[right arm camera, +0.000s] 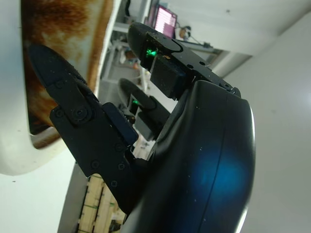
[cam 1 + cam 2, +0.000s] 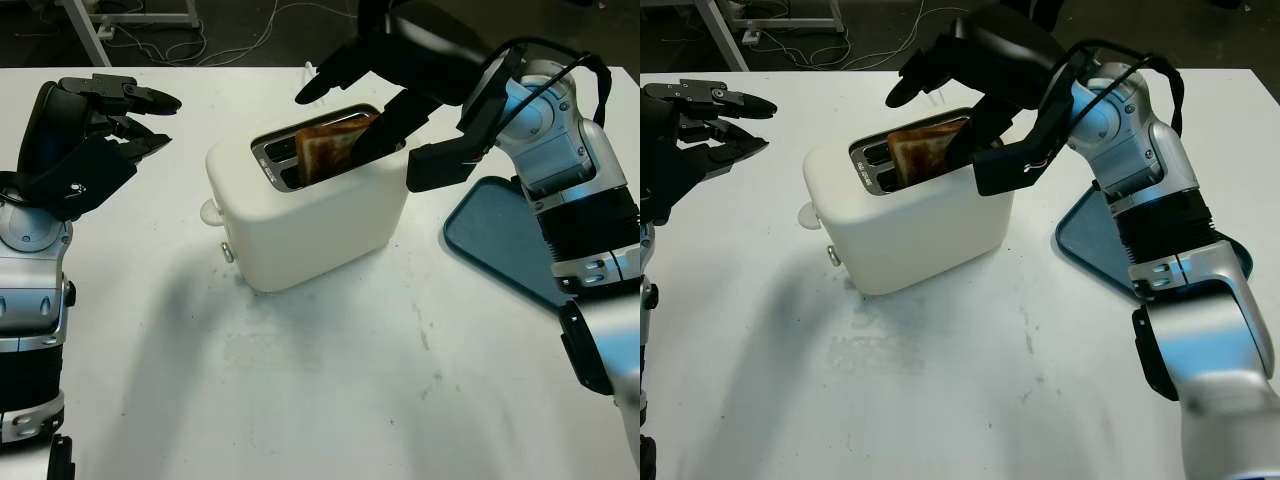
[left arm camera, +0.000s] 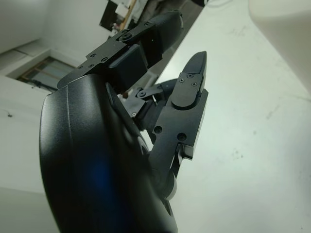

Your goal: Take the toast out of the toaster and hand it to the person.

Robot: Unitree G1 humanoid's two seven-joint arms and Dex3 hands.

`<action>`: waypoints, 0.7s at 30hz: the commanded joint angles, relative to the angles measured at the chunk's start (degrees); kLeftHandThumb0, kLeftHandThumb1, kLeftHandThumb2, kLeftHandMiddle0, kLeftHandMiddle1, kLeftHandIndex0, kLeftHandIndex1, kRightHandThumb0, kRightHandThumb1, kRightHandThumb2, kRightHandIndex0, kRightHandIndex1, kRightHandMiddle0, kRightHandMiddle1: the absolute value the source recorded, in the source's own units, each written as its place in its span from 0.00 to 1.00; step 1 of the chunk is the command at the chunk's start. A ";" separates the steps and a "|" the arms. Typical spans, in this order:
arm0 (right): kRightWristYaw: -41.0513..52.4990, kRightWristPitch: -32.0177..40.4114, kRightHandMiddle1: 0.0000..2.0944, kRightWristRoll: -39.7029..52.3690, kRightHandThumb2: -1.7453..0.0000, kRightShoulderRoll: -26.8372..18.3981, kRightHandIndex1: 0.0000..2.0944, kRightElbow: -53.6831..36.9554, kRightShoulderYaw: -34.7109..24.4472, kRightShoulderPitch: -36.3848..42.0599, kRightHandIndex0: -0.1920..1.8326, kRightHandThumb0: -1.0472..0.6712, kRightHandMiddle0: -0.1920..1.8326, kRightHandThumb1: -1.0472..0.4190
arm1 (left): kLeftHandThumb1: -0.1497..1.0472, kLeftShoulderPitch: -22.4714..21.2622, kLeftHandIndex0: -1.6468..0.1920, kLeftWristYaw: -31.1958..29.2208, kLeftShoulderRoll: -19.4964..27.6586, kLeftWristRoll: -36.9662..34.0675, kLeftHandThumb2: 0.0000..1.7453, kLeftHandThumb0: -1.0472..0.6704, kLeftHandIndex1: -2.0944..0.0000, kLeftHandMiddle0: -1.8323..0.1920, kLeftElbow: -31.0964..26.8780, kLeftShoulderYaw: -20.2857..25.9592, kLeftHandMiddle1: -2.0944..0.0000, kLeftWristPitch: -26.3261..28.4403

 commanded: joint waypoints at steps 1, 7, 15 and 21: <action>-1.31 -1.92 0.01 -0.98 0.99 0.64 0.02 1.52 0.94 -0.19 0.59 0.28 0.56 0.31 | 0.84 0.95 0.36 0.22 -0.11 -0.12 0.00 0.54 0.88 0.49 -0.19 0.25 0.59 -0.21; -2.13 -3.69 0.02 -2.35 0.99 0.91 0.03 3.61 2.22 0.22 0.58 0.30 0.57 0.29 | 0.84 1.08 0.36 0.08 0.13 -0.12 0.00 0.54 0.88 0.49 0.15 0.36 0.58 -1.05; -1.52 -5.90 0.05 -1.38 1.00 0.61 0.28 5.09 2.83 0.76 0.53 0.34 0.60 0.30 | 0.84 0.88 0.36 0.33 0.00 0.10 0.00 0.54 0.88 0.50 0.11 0.24 0.58 -0.57; -1.21 -5.52 0.49 -1.20 1.00 0.44 0.66 5.09 2.53 1.07 0.52 0.41 0.55 0.26 | 0.84 0.60 0.36 0.25 0.05 0.63 0.00 0.54 0.88 0.50 -0.70 -0.04 0.59 0.92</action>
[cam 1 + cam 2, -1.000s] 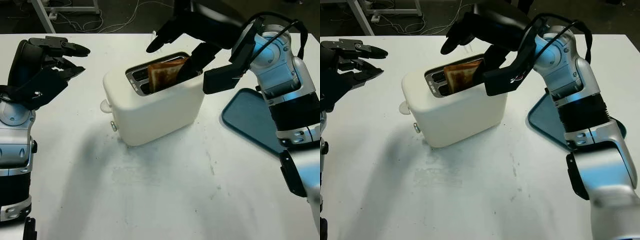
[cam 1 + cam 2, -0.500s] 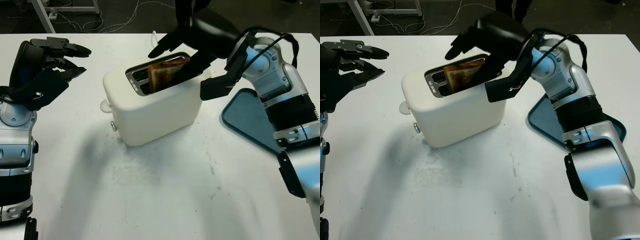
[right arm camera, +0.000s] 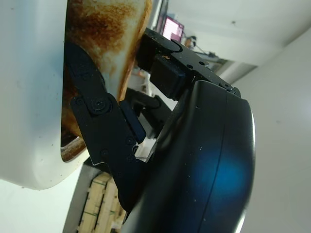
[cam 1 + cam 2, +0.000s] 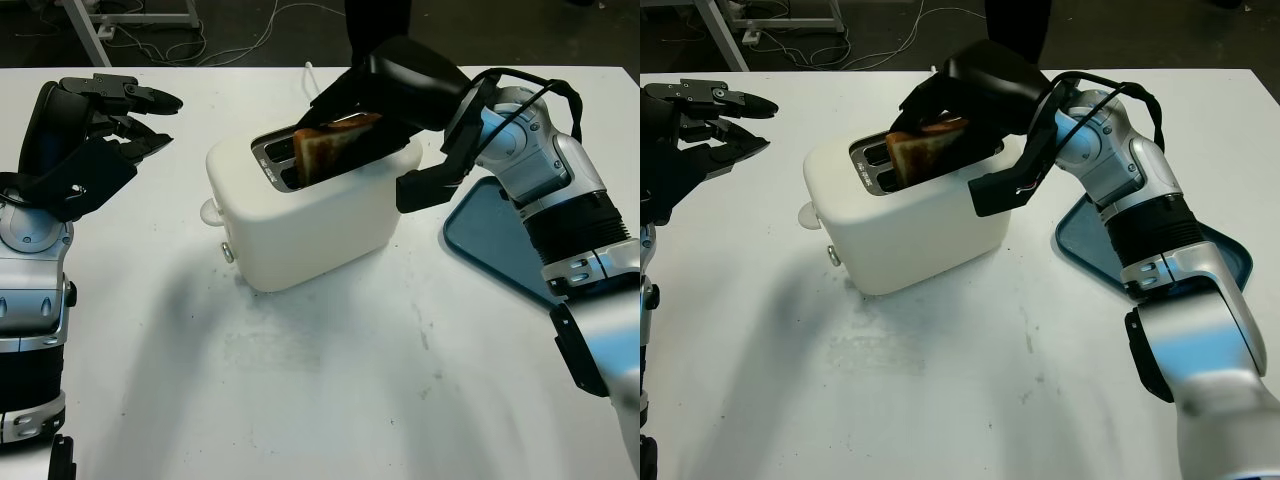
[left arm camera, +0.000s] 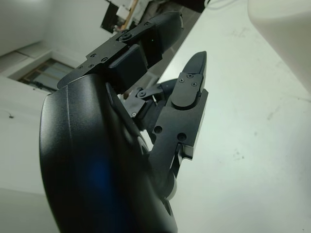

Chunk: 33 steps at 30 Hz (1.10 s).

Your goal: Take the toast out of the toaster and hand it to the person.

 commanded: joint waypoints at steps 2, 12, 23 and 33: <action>0.65 -0.52 0.60 -0.52 1.00 -0.49 0.69 -0.12 0.60 1.03 0.54 0.41 0.52 0.25 | 0.84 0.50 0.36 0.25 0.06 0.55 0.00 0.54 0.88 0.50 -0.81 -0.14 0.59 0.95; -11.35 -4.42 0.42 -14.06 1.00 -3.69 0.75 0.39 4.02 -1.14 0.71 0.31 0.65 0.15 | 0.84 0.34 0.36 0.15 0.30 0.42 0.00 0.55 0.88 0.50 -0.24 -0.13 0.59 0.15; -24.83 -0.34 0.82 -26.94 0.75 -5.89 0.83 -1.41 6.68 -1.94 0.65 0.27 0.53 0.09 | 0.85 0.60 0.37 0.09 -0.06 -0.02 0.00 0.56 0.88 0.50 -1.08 -0.06 0.59 1.35; -29.62 -3.35 0.83 -23.42 0.74 -5.74 0.83 3.69 5.15 -5.29 0.66 0.32 0.53 0.09 | 0.85 0.90 0.37 0.33 -0.19 0.03 0.00 0.55 0.88 0.50 -1.03 0.06 0.58 1.09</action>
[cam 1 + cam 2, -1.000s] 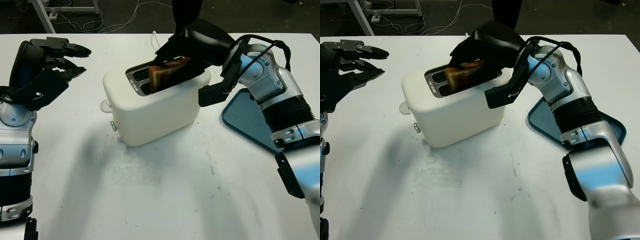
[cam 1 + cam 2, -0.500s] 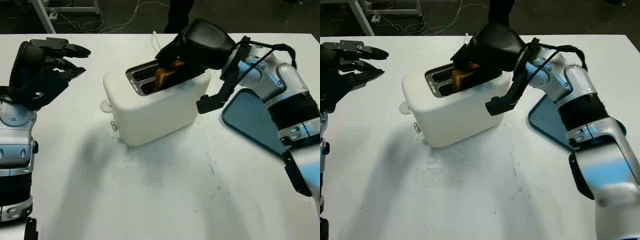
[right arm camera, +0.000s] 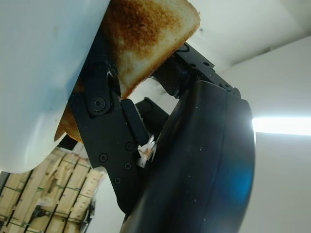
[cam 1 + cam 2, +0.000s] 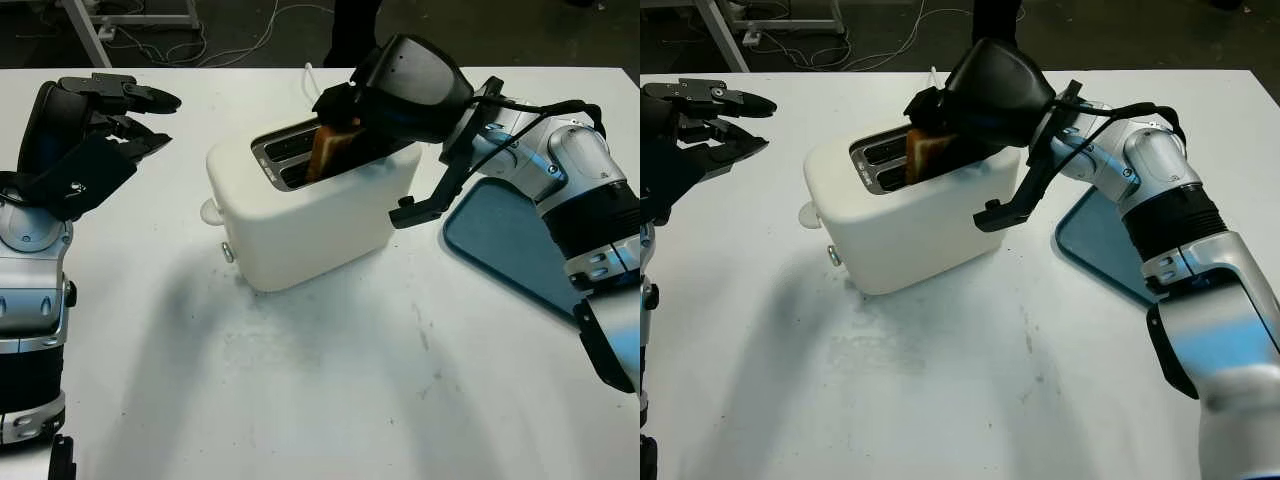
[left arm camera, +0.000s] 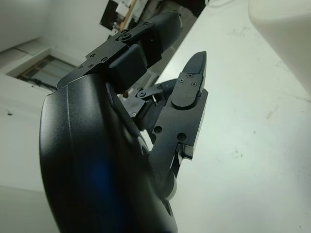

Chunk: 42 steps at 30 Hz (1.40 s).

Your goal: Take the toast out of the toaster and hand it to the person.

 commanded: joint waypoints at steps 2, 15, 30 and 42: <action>-0.25 1.02 0.83 2.72 0.73 -0.68 0.83 1.68 -2.43 -3.02 0.65 0.31 0.52 0.09 | 0.85 0.95 0.36 0.33 -0.10 0.05 0.00 0.55 0.87 0.50 0.33 0.08 0.58 -1.27; 21.21 -4.97 0.83 33.90 0.76 0.49 0.83 12.26 -14.83 -10.12 0.61 0.34 0.47 0.09 | 0.85 0.94 0.36 0.23 -0.11 0.01 0.00 0.56 0.87 0.50 0.69 0.08 0.58 -1.55; 28.26 15.87 0.83 43.78 0.75 2.77 0.83 27.30 -23.19 -16.44 0.64 0.30 0.56 0.09 | 0.84 0.78 0.36 0.39 -0.06 0.11 0.00 0.56 0.86 0.49 1.60 0.04 0.57 -2.39; 16.24 28.59 0.83 41.44 0.75 3.09 0.83 33.12 -23.97 -17.09 0.62 0.37 0.51 0.09 | 0.84 0.38 0.37 0.25 -0.23 -0.12 0.00 0.56 0.86 0.50 1.61 0.00 0.57 -1.62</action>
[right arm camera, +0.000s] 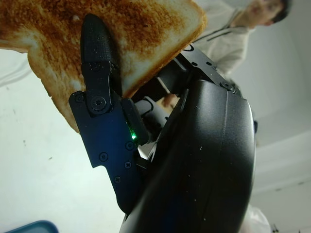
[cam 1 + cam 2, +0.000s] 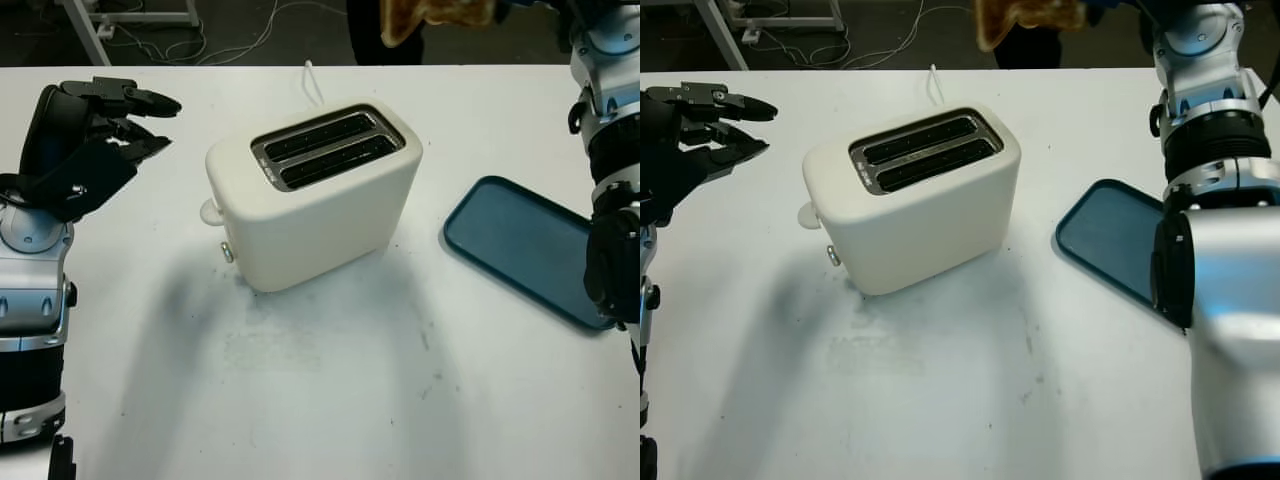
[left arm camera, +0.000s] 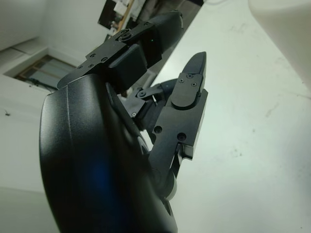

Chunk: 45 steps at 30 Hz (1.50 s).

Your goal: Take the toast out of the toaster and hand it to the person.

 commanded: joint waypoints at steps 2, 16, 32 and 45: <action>-3.33 2.73 0.83 0.02 0.76 0.97 0.83 1.25 -0.65 -1.03 0.60 0.38 0.49 0.09 | 0.84 0.28 0.37 0.11 -0.11 -0.01 0.00 0.56 0.86 0.50 -0.22 -0.07 0.57 0.23; -11.37 7.71 0.83 -3.05 0.77 4.43 0.83 6.28 0.98 0.51 0.48 0.47 0.33 0.09 | 0.84 0.23 0.37 0.16 -0.33 -0.45 0.00 0.56 0.85 0.50 0.13 -0.11 0.56 0.01; -16.47 10.75 0.75 -2.91 0.81 5.63 0.83 8.24 -1.00 2.81 0.32 0.50 0.24 0.09 | 0.85 0.82 0.38 0.08 -0.28 0.08 0.00 0.56 0.85 0.51 -1.23 -0.05 0.56 1.42; -17.83 12.78 0.43 -2.70 0.79 6.37 0.82 8.33 -2.19 4.93 0.29 0.47 0.34 0.09 | 0.84 0.94 0.38 0.07 -0.27 -0.08 0.00 0.56 0.84 0.50 -0.53 0.02 0.56 0.32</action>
